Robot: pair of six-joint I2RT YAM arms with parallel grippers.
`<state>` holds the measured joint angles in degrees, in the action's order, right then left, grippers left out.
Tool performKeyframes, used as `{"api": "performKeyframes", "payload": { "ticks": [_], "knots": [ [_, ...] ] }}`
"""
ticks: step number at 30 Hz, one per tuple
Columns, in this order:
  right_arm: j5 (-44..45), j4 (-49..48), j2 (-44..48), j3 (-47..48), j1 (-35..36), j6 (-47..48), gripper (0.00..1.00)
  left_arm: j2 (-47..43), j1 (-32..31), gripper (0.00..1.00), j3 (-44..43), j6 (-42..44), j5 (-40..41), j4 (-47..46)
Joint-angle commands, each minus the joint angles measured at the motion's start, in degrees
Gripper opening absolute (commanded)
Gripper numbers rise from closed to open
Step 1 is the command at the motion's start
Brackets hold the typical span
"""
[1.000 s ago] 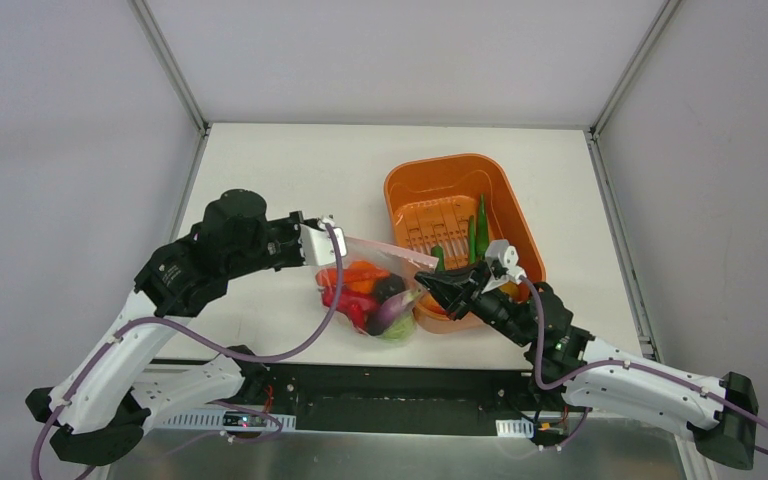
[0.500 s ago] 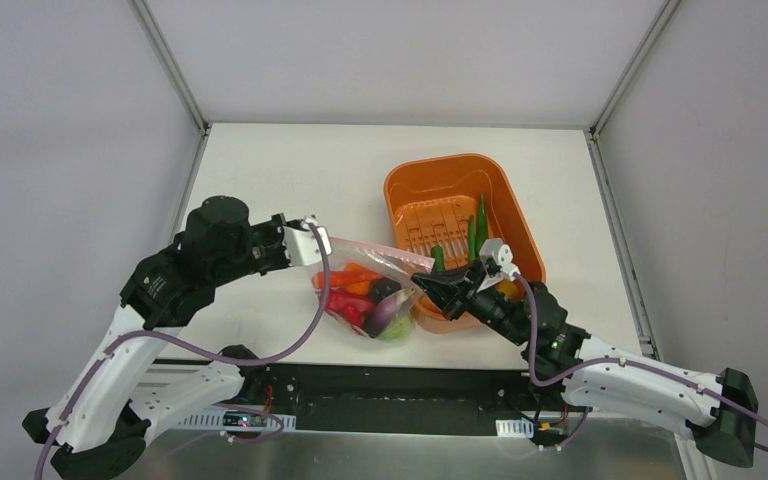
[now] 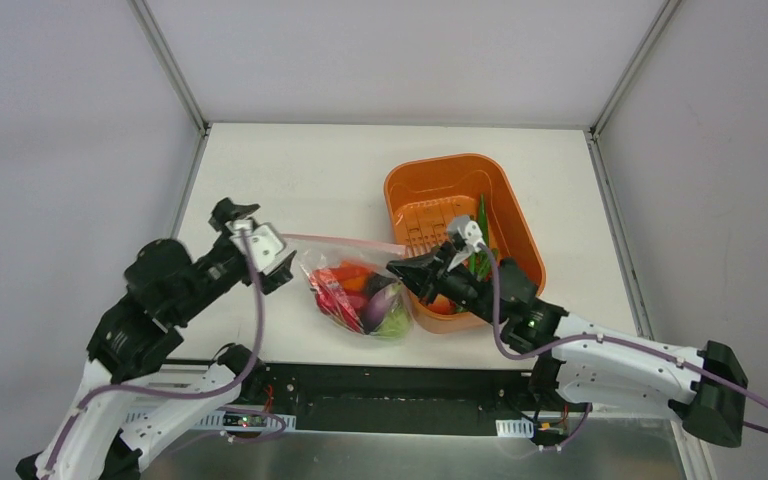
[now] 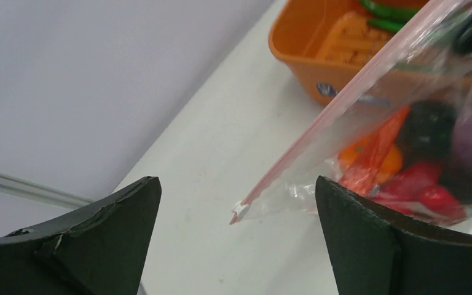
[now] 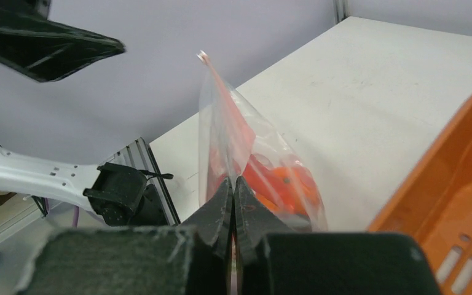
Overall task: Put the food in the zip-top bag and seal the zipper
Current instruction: Zip the zipper food storage bag at the center of the board, then place the zipper food storage bag at the center of the board.
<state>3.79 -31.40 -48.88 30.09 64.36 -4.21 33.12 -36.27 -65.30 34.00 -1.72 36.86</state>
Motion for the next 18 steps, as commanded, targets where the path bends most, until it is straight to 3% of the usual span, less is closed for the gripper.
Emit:
{"api": "performKeyframes", "payload": {
  "ticks": [1,8,14,18],
  "knots": [
    [-1.74,1.61,-7.33,9.39,-0.01,-1.05,0.0,-8.22,0.41,0.99,2.91,-14.7,-1.69,-10.96],
    [-5.32,8.46,-20.77,25.18,-1.08,3.77,0.0,-4.53,0.41,0.99,-2.29,-26.02,-4.24,1.38],
    [-20.24,9.19,-23.34,31.55,-1.72,0.22,0.0,-7.42,0.41,0.99,3.15,-26.59,-6.03,-1.78],
    [-24.73,9.46,-21.97,32.38,-1.47,-6.63,0.0,-10.41,0.41,0.99,5.71,-27.39,-7.14,-3.27]
  ]
}}
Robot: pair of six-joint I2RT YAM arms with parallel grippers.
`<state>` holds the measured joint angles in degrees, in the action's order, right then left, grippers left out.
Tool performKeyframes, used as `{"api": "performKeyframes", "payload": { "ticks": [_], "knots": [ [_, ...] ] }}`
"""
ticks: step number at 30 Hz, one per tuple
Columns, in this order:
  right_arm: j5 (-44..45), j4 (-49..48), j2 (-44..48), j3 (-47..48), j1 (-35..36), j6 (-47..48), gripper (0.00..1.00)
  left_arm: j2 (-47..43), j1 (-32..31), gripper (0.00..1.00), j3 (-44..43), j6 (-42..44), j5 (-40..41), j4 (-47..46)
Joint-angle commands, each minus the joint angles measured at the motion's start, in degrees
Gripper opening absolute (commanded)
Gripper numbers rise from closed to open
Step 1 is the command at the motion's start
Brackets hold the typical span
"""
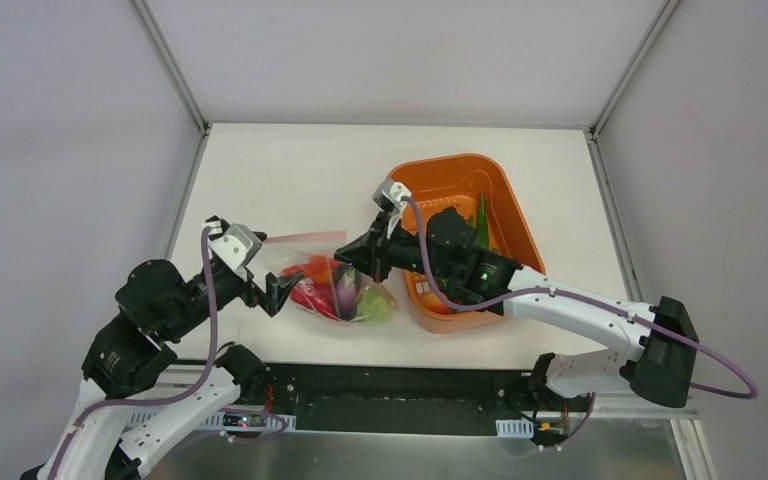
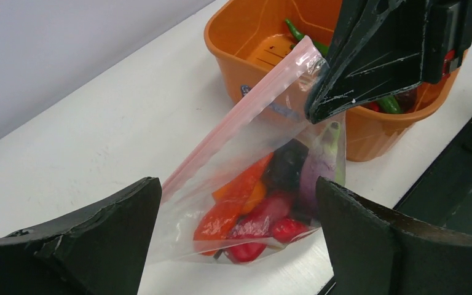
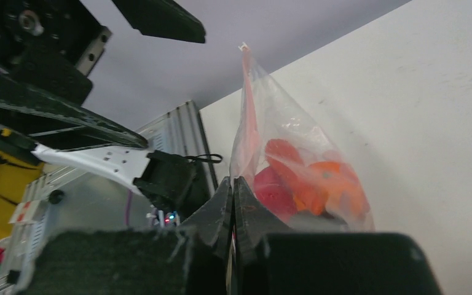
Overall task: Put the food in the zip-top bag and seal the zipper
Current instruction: Place the zipper food storage bag at the center of the board.
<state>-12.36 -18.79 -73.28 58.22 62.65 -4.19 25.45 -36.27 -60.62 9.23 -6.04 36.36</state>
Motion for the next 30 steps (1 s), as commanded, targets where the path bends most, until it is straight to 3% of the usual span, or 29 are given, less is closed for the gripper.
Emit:
{"api": "performKeyframes", "payload": {
  "ticks": [1,7,11,12,13,16,18,24,27,30],
  "knots": [
    [-8.86,-3.18,2.68,4.04,0.25,-7.19,0.0,-2.77,0.41,0.99,0.86,-2.9,-4.45,-2.51],
    [4.11,-0.86,-1.58,5.48,-1.3,-3.85,0.0,-2.85,0.41,0.99,1.25,-3.15,-11.15,-3.45],
    [9.3,6.73,-13.7,15.11,-8.03,-4.72,0.03,-0.01,0.41,0.99,1.78,-3.79,-10.55,-2.61],
    [9.62,8.94,-16.48,17.47,-9.99,-5.07,0.11,0.89,0.41,0.99,1.86,-4.31,-10.14,-2.04],
    [10.67,11.05,-18.73,20.0,-11.33,-5.33,0.25,1.86,0.41,0.99,2.01,-4.85,-9.6,-1.53],
    [14.19,17.36,-22.54,25.9,-13.74,-4.61,0.77,3.37,0.41,0.99,4.28,-6.67,-6.96,-2.24],
    [13.66,21.14,-22.53,28.21,-14.14,-3.1,0.88,3.35,0.41,0.99,6.38,-7.65,-5.14,-3.51],
    [-4.05,22.87,-17.73,23.5,-13.61,-5.0,0.89,2.1,0.41,0.99,12.66,-10.9,-1.67,-8.53],
    [-3.8,23.89,-15.66,18.91,-11.61,-6.31,0.88,1.58,0.41,0.99,15.23,-13.6,0.32,-11.55],
    [3.51,29.58,-15.47,17.32,-9.39,-6.14,0.88,1.23,0.41,0.99,17.04,-16.68,1.39,-13.23]
  ]
}}
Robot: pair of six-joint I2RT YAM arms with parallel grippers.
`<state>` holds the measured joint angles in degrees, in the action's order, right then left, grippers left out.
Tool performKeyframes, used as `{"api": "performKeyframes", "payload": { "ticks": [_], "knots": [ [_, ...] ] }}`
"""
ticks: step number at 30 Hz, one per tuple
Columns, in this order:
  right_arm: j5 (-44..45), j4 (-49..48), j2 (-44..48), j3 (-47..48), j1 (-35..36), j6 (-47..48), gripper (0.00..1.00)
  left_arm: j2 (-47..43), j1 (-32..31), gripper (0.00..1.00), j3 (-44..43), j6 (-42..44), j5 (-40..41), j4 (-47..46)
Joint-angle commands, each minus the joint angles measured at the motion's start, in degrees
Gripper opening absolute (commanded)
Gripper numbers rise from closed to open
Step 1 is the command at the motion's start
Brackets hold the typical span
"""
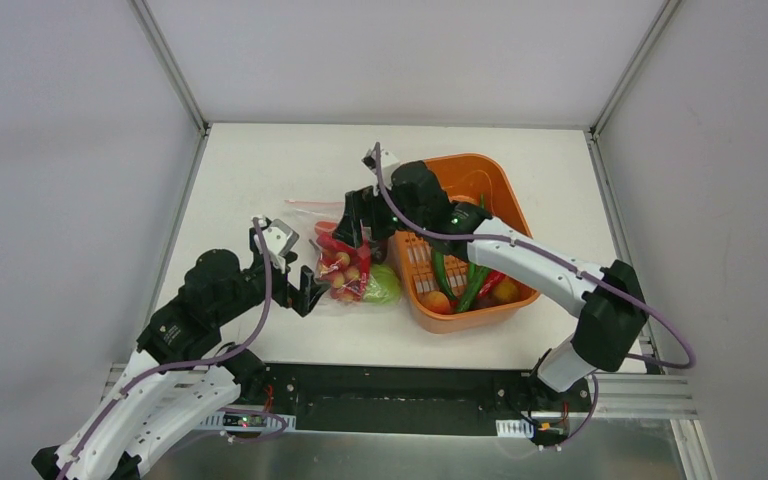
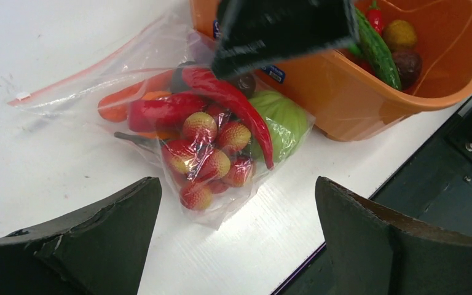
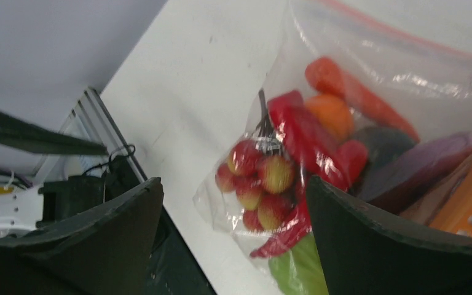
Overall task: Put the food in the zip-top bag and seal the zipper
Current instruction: Place the zipper food storage bag at the center of the board, then reset both arms
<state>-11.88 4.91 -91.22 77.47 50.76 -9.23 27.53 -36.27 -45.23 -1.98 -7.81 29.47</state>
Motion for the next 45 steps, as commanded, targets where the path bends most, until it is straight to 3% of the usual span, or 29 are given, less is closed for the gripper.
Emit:
{"api": "performKeyframes", "payload": {
  "ticks": [1,4,8,11,19,24,27,35,45],
  "knots": [
    [4.52,7.18,2.56,-2.61,3.13,-0.82,0.89,-0.96,0.41,0.99,2.24,-6.35,3.62,-6.7],
    [9.98,9.75,3.36,-4.8,3.63,-1.51,0.89,-1.22,0.41,0.99,3.7,-9.69,6.51,-7.45],
    [24.97,10.34,6.12,-9.2,3.52,-2.08,0.93,-1.05,0.41,0.99,5.01,-14.7,12.8,-7.21],
    [28.48,9.95,9.66,-12.16,3.1,-1.95,0.94,-1.03,0.41,0.99,5.9,-18.61,17.97,-5.62],
    [17.56,3.6,23.86,-19.55,2.83,-1.6,0.95,1.38,0.41,0.99,7.11,-29.34,29.86,-1.5],
    [14.73,-8.52,38.96,-30.53,2.8,-3.84,0.96,2.88,0.41,0.99,5.51,-31.55,33.02,3.69],
    [20.83,-10.44,45.84,-35.69,2.8,-4.68,0.98,2.26,0.41,0.99,5.68,-35.14,36.6,5.56],
    [48.39,1.98,50.79,-37.27,2.55,-2.42,1.0,1.36,0.41,0.99,1.14,-40.42,46.42,20.18],
    [54.18,4.15,59.31,-39.0,0.91,-2.08,1.0,-3.55,0.41,0.99,-0.04,-36.26,46.9,19.53]
  ]
}}
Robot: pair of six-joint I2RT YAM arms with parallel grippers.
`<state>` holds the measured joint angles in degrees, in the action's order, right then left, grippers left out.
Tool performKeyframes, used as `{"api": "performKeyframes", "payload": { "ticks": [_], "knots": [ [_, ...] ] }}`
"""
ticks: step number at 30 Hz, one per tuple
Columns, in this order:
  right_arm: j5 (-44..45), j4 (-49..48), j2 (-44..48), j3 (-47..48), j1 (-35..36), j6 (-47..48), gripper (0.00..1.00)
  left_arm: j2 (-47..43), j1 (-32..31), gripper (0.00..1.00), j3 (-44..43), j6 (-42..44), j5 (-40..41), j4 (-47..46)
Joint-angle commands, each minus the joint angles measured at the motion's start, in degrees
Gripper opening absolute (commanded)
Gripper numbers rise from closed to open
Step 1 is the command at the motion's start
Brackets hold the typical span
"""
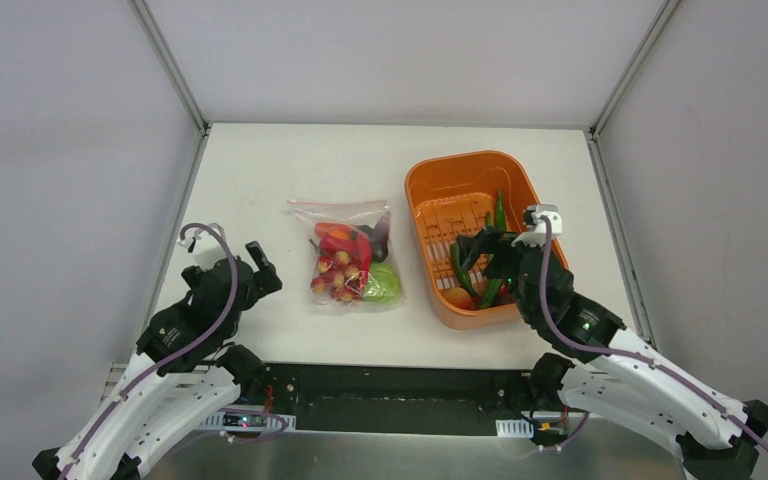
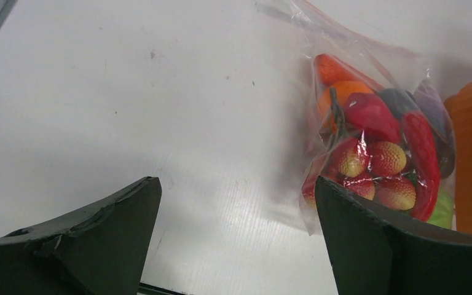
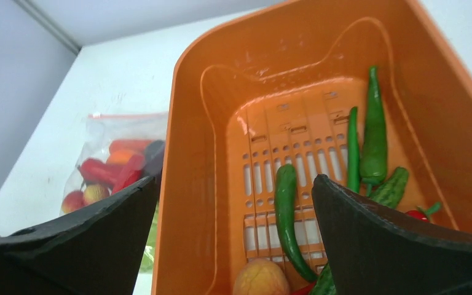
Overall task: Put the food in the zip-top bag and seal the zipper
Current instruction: Reset both arms
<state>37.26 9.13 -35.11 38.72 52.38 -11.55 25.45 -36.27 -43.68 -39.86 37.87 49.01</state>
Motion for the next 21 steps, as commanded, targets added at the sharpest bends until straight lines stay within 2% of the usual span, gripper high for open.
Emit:
{"api": "performKeyframes", "payload": {
  "ticks": [1,5,8,10,15,18,21],
  "knots": [
    [4.73,-0.01,3.46,-0.33,-0.82,0.48,1.0,-1.54,0.41,0.99,-1.58,1.88,0.98,-0.37],
    [4.49,1.58,2.01,0.3,-1.63,0.21,1.0,-0.83,0.41,0.99,-2.25,2.48,0.21,-0.5],
    [5.73,8.02,-0.61,3.05,-4.49,-1.08,1.0,-0.18,0.41,0.99,-2.91,3.18,-0.96,-0.33],
    [1.23,10.2,-1.48,3.69,-9.88,-0.99,1.0,-0.02,0.41,0.99,-3.28,3.31,-1.38,0.43],
    [-18.84,11.35,-2.47,5.08,-22.97,-5.02,1.0,-0.84,0.41,0.99,-2.77,1.91,0.79,1.44],
    [-24.25,10.74,-2.07,5.36,-26.73,-6.23,1.0,-1.51,0.41,0.99,-1.81,2.23,0.11,0.43],
    [-27.27,8.46,-1.63,3.92,-27.11,-5.21,1.0,-1.6,0.41,0.99,-1.07,2.59,-0.07,-0.65]
  ]
}}
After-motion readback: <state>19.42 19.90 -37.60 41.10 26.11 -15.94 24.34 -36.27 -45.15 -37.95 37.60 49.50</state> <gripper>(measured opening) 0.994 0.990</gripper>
